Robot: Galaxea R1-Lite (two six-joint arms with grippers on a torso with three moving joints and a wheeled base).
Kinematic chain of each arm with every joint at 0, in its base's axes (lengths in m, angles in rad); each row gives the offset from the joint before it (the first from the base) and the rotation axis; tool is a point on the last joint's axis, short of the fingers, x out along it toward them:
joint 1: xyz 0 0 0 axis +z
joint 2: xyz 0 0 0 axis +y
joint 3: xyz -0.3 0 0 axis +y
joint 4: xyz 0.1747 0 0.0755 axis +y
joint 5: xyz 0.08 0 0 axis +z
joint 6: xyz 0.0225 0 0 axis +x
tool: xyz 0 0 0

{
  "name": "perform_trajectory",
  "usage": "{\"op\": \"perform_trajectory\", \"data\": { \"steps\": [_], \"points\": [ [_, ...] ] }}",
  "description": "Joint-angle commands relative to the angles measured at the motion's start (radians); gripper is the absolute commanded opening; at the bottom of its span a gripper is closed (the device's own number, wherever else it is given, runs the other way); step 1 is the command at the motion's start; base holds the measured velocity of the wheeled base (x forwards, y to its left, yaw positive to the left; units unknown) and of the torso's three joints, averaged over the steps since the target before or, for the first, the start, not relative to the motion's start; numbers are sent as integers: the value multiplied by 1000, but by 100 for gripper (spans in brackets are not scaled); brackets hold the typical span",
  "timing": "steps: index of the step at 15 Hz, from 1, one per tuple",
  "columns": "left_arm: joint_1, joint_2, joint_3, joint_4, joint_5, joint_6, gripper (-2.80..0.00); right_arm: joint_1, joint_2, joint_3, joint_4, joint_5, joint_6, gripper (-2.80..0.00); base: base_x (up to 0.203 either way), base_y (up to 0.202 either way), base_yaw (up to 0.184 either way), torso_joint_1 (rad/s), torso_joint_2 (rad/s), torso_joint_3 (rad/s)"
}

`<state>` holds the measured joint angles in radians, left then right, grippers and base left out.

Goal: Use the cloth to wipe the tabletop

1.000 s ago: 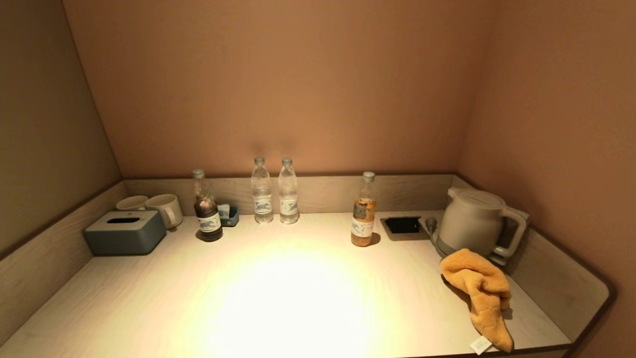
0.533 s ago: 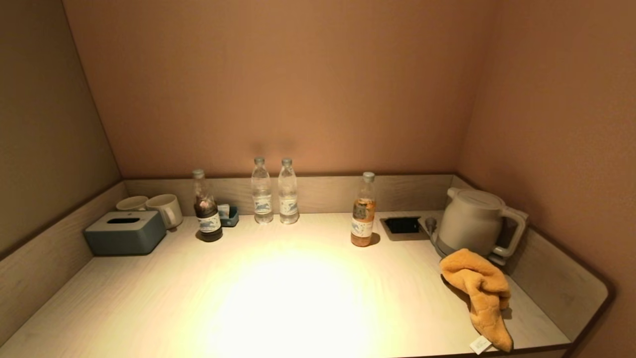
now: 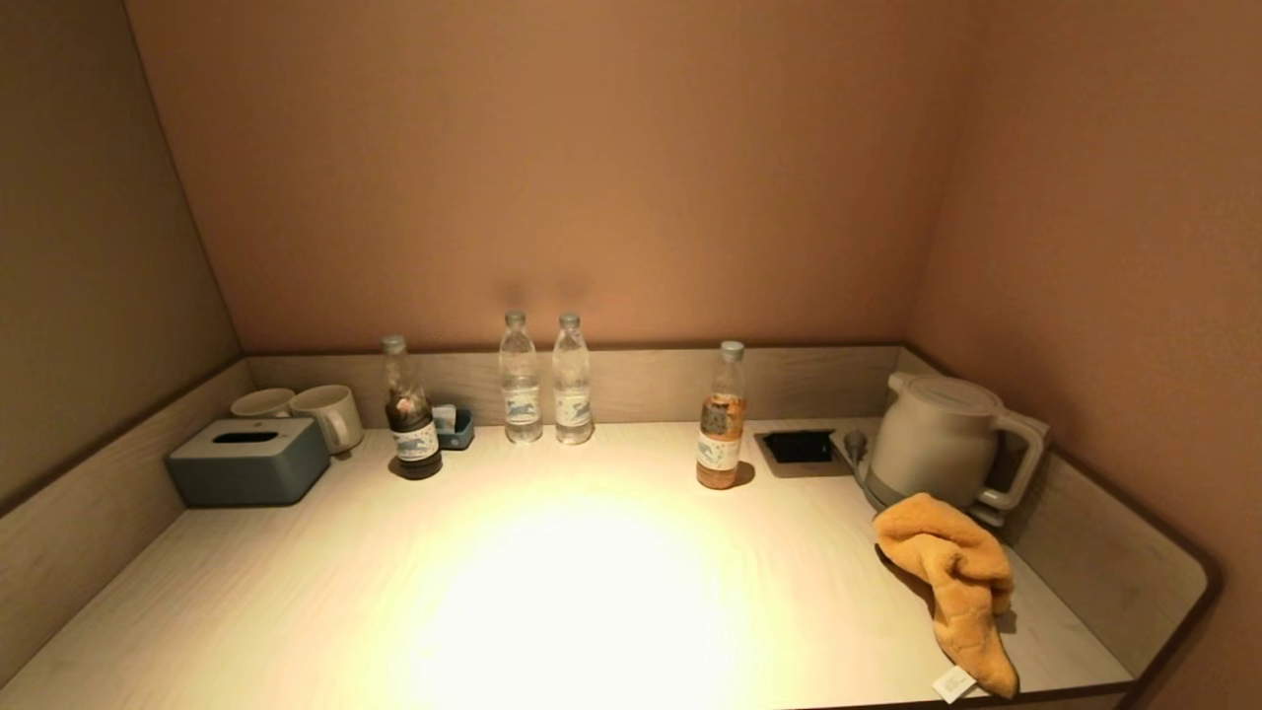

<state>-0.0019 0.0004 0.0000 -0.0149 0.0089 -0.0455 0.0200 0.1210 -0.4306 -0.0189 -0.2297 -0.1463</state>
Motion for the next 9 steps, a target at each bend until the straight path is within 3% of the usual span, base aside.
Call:
{"op": "perform_trajectory", "data": {
  "steps": [1, 5, 9],
  "points": [
    [0, 0, 0, 0, 0, 0, -280, 0, -100, 4, 44, 59, -2, -280, 0, 0, 0, 0, 0, 0],
    [0, 0, 0, 0, 0, 0, -280, 0, -117, 22, 70, 97, 11, -280, 0, 0, 0, 0, 0, 0],
    [0, 0, 0, 0, 0, 0, -280, 0, -118, 111, -15, 156, 13, -280, 0, 0, 0, 0, 0, 0]
  ]
}}
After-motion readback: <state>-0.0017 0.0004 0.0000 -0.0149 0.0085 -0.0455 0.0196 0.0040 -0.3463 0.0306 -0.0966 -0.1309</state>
